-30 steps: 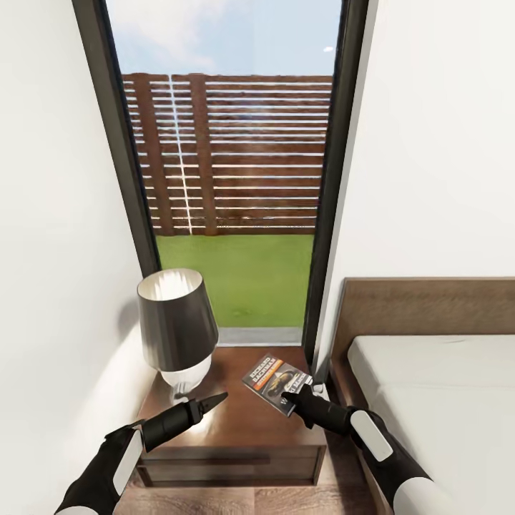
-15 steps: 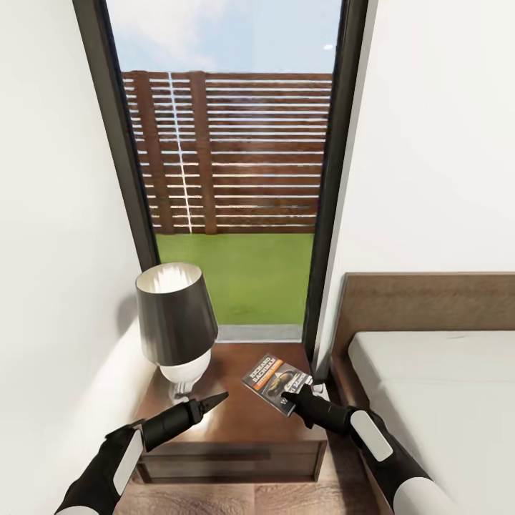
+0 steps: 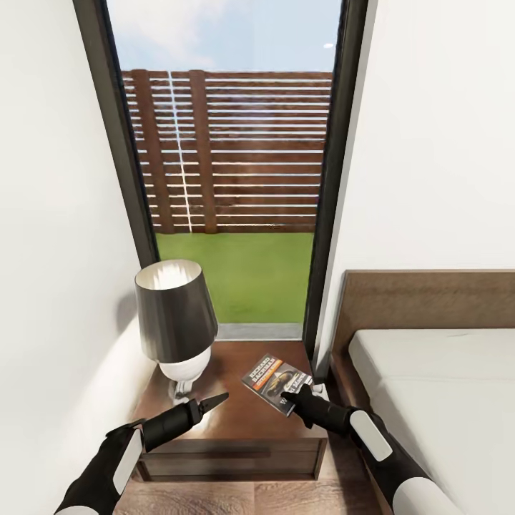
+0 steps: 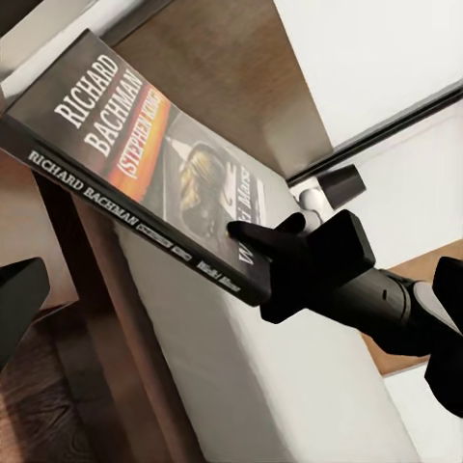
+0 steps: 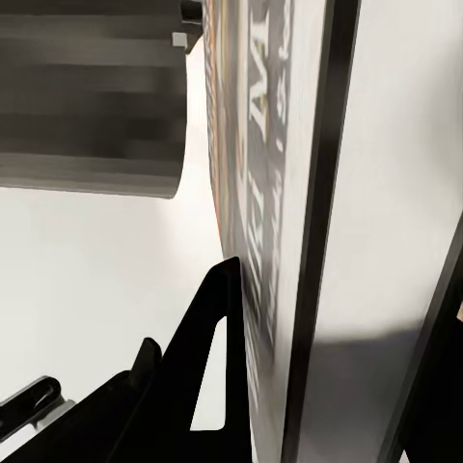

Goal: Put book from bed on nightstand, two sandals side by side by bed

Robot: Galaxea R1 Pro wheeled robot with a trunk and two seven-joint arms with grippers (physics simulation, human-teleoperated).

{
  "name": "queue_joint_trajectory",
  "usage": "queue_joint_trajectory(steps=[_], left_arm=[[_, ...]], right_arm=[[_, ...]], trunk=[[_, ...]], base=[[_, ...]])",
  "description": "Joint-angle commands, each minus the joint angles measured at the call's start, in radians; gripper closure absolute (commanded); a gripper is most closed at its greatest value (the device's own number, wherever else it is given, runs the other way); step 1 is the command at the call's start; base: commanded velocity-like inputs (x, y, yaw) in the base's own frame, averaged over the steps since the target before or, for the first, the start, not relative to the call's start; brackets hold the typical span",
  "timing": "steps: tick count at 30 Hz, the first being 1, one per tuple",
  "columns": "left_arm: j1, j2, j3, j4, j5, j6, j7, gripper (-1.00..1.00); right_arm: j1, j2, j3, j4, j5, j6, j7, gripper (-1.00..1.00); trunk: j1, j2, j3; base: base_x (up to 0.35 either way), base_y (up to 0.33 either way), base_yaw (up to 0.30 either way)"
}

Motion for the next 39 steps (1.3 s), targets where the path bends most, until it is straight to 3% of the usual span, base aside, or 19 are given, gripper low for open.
queue_joint_trajectory(steps=[1, 25, 32, 39], left_arm=[[-0.001, 0.0, 0.001, 0.0, 0.004, 0.009, -0.002, -1.0], [-0.001, 0.001, -0.002, 0.002, 0.004, 0.011, -0.006, -1.0], [-0.001, 0.005, 0.001, 0.004, 0.003, 0.013, -0.121, -1.0], [-0.001, 0.006, 0.001, 0.004, 0.001, 0.012, -0.148, -1.0]], right_arm=[[-0.001, -0.001, 0.003, 0.0, 0.0, 0.0, 0.004, 1.0], [-0.001, 0.012, 0.003, 0.0, 0.0, 0.0, 0.004, 1.0], [-0.001, 0.012, 0.003, 0.0, 0.0, 0.0, 0.004, 1.0], [-0.001, 0.012, 0.003, 0.0, 0.0, 0.0, 0.004, 1.0]], trunk=[[0.0, 0.0, -0.001], [0.092, -0.168, -0.076], [0.092, -0.168, -0.076], [0.092, -0.168, -0.076]], base=[[0.0, 0.0, 0.0], [0.0, 0.0, 0.0], [0.0, 0.0, 0.0], [0.0, 0.0, 0.0]])
